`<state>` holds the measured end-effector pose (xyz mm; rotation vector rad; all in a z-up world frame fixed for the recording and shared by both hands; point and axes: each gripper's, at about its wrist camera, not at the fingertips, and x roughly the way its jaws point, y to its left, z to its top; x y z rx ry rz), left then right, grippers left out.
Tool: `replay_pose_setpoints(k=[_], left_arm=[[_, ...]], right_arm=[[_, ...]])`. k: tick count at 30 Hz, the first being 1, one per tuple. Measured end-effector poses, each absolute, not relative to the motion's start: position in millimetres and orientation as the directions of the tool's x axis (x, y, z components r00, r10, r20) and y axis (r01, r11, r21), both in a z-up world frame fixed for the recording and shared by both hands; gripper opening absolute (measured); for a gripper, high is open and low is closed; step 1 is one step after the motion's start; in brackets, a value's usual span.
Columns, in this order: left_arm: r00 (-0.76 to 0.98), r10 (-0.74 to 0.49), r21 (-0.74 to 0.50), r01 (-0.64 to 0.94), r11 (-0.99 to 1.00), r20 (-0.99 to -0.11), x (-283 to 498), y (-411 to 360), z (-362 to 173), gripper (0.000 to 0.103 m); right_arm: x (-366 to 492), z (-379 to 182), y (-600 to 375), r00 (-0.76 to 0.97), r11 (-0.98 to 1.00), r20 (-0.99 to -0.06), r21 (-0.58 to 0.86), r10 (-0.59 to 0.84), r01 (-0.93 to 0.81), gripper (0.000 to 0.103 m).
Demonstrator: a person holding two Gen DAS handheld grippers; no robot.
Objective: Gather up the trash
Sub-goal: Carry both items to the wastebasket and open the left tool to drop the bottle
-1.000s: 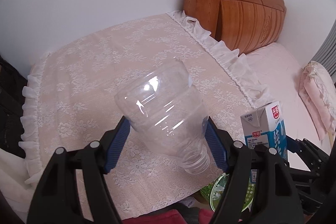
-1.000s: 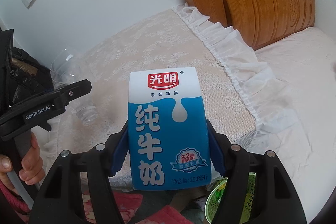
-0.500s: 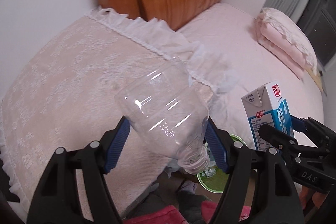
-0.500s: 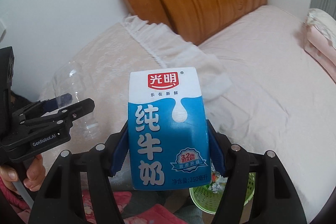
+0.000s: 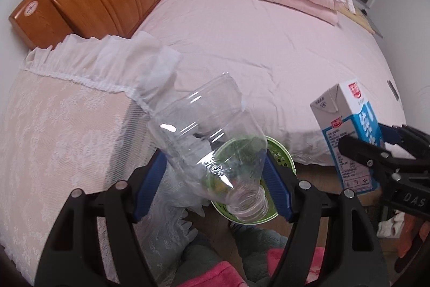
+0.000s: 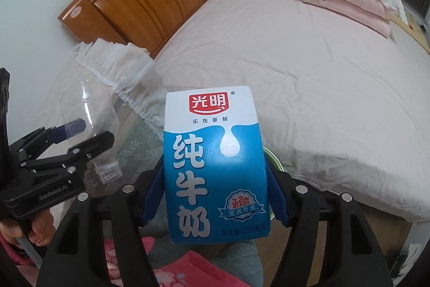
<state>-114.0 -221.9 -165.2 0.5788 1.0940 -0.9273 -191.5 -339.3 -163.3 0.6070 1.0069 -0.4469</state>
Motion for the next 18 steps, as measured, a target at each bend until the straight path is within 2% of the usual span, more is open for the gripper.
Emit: replay_pose_setpoints(k=[8, 15, 17, 18], left_arm=[[0.089, -0.202, -0.006, 0.904, 0.427, -0.975, -146.7, -257.6, -284.5, 0.069], [0.007, -0.184, -0.074, 0.9, 0.43, -0.983, -175.2, -273.5, -311.0, 0.07], [0.005, -0.182, -0.075, 0.899, 0.431, -0.983, -181.2, -277.7, -308.3, 0.09], [0.02, -0.186, -0.064, 0.899, 0.433, -0.982, -184.1, -278.4, -304.7, 0.092]], right_arm=[[-214.0, -177.8, -365.9, 0.388, 0.764, -0.921, 0.225, -0.035, 0.605, 0.067], [-231.5, -195.0, -381.1, 0.352, 0.779, -0.936, 0.212, -0.012, 0.589, 0.067], [-236.1, -198.7, -386.5, 0.358, 0.778, -0.934, 0.218, -0.01, 0.59, 0.067], [-237.2, -199.9, -387.4, 0.361, 0.776, -0.932, 0.22, -0.01, 0.591, 0.067]])
